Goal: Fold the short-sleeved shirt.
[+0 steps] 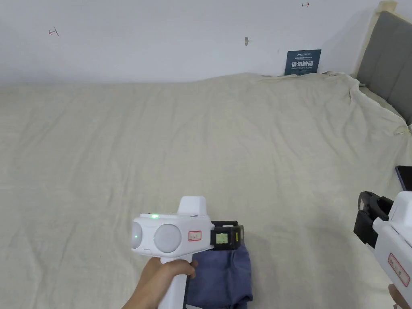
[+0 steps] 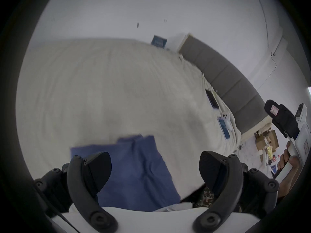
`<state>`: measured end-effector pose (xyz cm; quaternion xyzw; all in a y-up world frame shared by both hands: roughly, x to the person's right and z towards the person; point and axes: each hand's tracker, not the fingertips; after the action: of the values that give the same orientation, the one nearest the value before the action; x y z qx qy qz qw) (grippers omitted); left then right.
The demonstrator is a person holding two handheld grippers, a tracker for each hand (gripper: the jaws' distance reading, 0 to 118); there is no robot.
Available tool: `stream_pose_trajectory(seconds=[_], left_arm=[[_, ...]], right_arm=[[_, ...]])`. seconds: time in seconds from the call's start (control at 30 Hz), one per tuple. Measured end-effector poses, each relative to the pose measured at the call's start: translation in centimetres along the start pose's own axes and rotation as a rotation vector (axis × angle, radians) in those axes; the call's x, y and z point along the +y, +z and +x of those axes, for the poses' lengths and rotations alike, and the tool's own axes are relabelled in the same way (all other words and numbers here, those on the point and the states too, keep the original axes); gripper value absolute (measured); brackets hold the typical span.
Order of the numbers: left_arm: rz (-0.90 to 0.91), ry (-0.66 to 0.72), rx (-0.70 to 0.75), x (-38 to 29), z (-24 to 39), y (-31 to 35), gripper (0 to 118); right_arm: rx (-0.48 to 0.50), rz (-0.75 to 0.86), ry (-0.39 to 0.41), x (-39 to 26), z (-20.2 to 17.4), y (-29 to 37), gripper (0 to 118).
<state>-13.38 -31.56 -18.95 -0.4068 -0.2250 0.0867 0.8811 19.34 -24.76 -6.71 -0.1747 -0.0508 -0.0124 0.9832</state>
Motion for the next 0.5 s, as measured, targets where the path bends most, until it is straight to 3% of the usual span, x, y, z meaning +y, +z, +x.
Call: stream_pose_trajectory(seconds=[0.17,0.23,0.3,0.4,0.5], left_arm=[[0.126,-0.099,0.185,-1.5,-1.1,0.7,104],[0.160,-0.140,0.216,-2.6,-1.3,0.2,73],[0.158,-0.147,0.218,-3.8,-1.6,-0.7,27],[0.136,-0.122,0.194,-5.2,-1.9,-2.5,0],[0.107,-0.086,0.169,-6.5,-1.5,-4.2,0]], right_arm=[[0.006,0.007,0.003,0.2,-0.2,0.1,0],[0.006,0.006,0.004,0.1,-0.2,0.2,0],[0.007,0.003,0.003,0.0,-0.1,0.2,0],[0.000,-0.002,0.000,-0.2,0.2,0.3,0],[-0.010,-0.010,-0.005,-0.5,0.7,0.3,0]])
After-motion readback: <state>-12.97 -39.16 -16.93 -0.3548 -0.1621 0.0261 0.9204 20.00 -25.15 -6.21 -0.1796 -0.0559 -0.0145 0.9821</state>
